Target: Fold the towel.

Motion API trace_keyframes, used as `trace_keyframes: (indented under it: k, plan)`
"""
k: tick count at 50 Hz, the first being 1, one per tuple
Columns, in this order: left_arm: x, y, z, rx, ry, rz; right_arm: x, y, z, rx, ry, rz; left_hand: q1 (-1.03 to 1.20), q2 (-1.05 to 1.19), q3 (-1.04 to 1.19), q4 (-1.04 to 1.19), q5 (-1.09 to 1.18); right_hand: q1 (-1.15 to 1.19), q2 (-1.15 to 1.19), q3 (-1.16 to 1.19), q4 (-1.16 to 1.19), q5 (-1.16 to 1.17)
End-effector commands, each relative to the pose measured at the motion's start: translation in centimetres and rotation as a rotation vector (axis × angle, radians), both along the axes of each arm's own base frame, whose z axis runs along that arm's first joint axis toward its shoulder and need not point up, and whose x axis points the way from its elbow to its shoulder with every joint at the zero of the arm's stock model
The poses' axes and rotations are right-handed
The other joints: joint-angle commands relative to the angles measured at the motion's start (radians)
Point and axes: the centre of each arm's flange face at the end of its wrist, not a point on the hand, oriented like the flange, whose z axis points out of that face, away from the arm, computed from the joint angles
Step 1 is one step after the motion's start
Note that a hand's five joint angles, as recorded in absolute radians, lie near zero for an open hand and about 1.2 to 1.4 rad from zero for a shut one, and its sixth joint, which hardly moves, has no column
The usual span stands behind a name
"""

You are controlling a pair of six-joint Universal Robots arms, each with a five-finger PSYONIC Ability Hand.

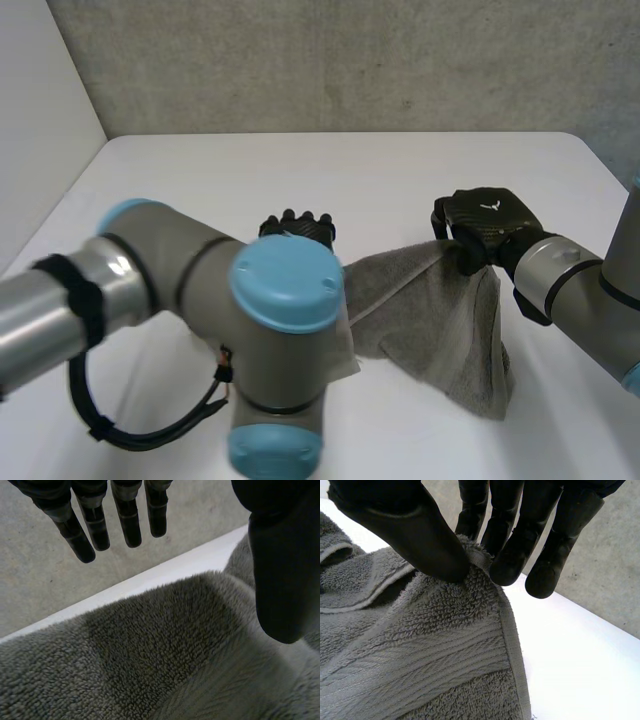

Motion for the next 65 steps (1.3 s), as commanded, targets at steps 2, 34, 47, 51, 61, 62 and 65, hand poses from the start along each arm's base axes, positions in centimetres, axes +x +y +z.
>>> trace_keyframes:
  k: [2, 34, 47, 51, 61, 62, 65]
  plan:
    - [-1.9, -0.4, -1.2, -0.026, -0.007, 0.0, -0.1, 0.2, -0.5, 0.014, 0.006, -0.001, -0.063, -0.066, -0.054, -0.078, -0.207, 0.064, 0.086, 0.063, 0.063, 0.061]
    - [-4.9, -0.4, -3.7, -0.087, -0.039, -0.018, -0.1, 0.0, -1.6, 0.029, 0.021, 0.001, -0.028, -0.031, -0.019, -0.043, -0.172, 0.064, 0.086, 0.063, 0.063, 0.061]
    - [-0.4, -2.5, -0.6, -0.116, -0.119, 0.177, -0.1, 0.0, -1.6, 0.028, 0.022, 0.003, -0.028, -0.031, -0.019, -0.043, -0.172, 0.064, 0.086, 0.063, 0.063, 0.061]
    - [0.7, -2.4, -0.7, -0.101, -0.141, 0.189, -0.1, 0.0, -1.6, 0.028, 0.022, 0.003, -0.028, -0.031, -0.019, -0.043, -0.172, 0.064, 0.086, 0.063, 0.063, 0.061]
    - [4.4, -2.1, 0.8, -0.071, -0.178, 0.234, 0.1, 0.2, -1.5, 0.027, 0.023, 0.008, -0.031, -0.034, -0.022, -0.046, -0.175, 0.064, 0.086, 0.063, 0.063, 0.061]
    - [4.4, -2.1, 0.8, -0.071, -0.178, 0.234, 0.0, 0.2, -1.5, 0.026, 0.023, 0.006, -0.031, -0.034, -0.022, -0.046, -0.175, 0.064, 0.086, 0.063, 0.063, 0.061]
    - [5.4, -1.5, 1.0, -0.06, -0.192, 0.238, 0.0, 0.3, -1.4, 0.026, 0.022, 0.008, -0.022, -0.025, -0.013, -0.037, -0.166, 0.064, 0.086, 0.063, 0.063, 0.061]
